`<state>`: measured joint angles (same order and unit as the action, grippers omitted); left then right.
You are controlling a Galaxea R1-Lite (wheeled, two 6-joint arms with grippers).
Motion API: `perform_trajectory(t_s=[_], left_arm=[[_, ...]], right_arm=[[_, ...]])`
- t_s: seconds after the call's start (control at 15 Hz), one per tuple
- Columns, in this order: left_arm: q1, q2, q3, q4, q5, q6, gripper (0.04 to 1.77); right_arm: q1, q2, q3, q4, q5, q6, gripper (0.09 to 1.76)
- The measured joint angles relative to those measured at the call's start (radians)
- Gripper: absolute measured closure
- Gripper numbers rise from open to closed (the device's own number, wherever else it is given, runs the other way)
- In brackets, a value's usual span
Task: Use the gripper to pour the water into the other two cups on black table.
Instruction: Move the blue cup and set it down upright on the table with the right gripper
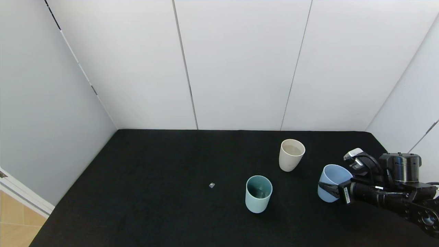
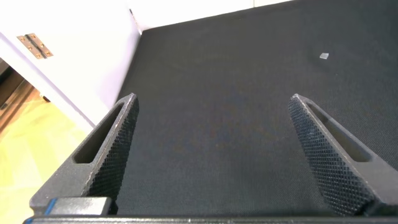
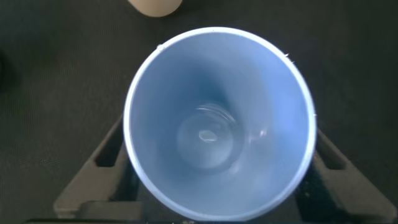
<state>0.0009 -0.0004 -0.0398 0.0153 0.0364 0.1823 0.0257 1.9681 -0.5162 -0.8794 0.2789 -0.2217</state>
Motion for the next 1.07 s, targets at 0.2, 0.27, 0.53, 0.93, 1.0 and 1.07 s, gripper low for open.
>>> perform_trajectory(t_s=[0.2, 0.27, 0.53, 0.93, 1.0, 1.07], left_arm=[[0.000, 0.000, 0.000, 0.000, 0.000, 0.000, 0.09], [0.000, 0.000, 0.000, 0.000, 0.000, 0.000, 0.09], [0.000, 0.000, 0.000, 0.000, 0.000, 0.000, 0.09], [0.000, 0.000, 0.000, 0.000, 0.000, 0.000, 0.09], [0.000, 0.000, 0.000, 0.000, 0.000, 0.000, 0.09], [0.000, 0.000, 0.000, 0.000, 0.000, 0.000, 0.09]], right_arm=[[0.000, 0.009, 0.002, -0.016, -0.002, 0.002, 0.36], [0.000, 0.009, 0.004, -0.020, -0.003, 0.002, 0.33], [-0.005, -0.006, 0.008, -0.022, -0.002, 0.006, 0.26], [-0.004, -0.090, 0.022, -0.019, -0.002, 0.016, 0.20], [0.000, -0.109, 0.025, -0.018, -0.002, 0.017, 0.19], [0.001, -0.130, 0.027, -0.015, -0.002, 0.019, 0.18]])
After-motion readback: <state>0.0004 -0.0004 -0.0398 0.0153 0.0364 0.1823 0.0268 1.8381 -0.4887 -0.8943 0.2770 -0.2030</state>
